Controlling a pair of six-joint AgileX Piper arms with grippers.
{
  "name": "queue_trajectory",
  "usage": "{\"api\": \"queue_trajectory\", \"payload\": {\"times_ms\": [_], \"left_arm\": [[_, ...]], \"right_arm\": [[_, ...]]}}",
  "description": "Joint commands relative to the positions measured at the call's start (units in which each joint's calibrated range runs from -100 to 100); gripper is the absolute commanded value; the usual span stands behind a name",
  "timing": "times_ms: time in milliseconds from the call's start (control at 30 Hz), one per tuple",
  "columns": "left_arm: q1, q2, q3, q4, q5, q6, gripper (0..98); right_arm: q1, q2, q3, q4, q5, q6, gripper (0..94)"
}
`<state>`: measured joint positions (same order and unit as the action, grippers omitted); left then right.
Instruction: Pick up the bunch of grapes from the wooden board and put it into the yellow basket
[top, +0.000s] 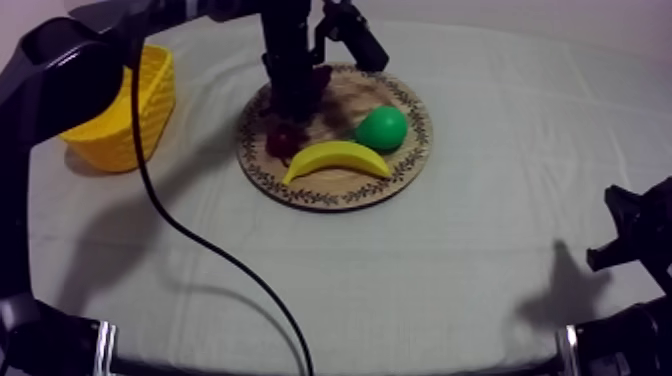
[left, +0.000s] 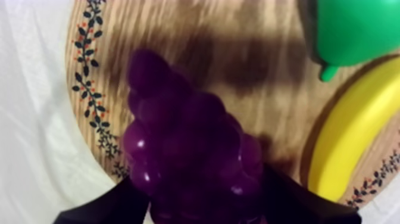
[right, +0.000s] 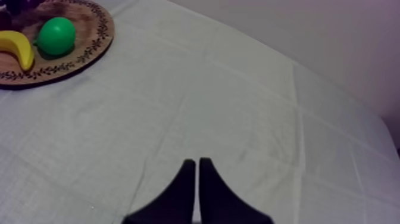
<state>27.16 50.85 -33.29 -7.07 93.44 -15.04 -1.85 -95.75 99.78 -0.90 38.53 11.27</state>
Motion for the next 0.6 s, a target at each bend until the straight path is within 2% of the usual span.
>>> {"api": "queue_trajectory", "payload": {"times_ms": [0,300,567], "left_arm": [[0.4,-3.0,2.1,-0.19,-0.2,0.0,61.9],[2.5,-17.0,10.4,-0.97,-0.2,-0.2,59.6],[1.9,-27.1,18.2,-0.29,-0.2,0.4,60.5]], "right_arm": [[0.0,0.0,0.0,0.0,0.0,0.0,0.3],[0.0,0.0,0.0,0.0,0.0,0.0,0.3],[0.0,0.0,0.0,0.0,0.0,0.0,0.3]]}}
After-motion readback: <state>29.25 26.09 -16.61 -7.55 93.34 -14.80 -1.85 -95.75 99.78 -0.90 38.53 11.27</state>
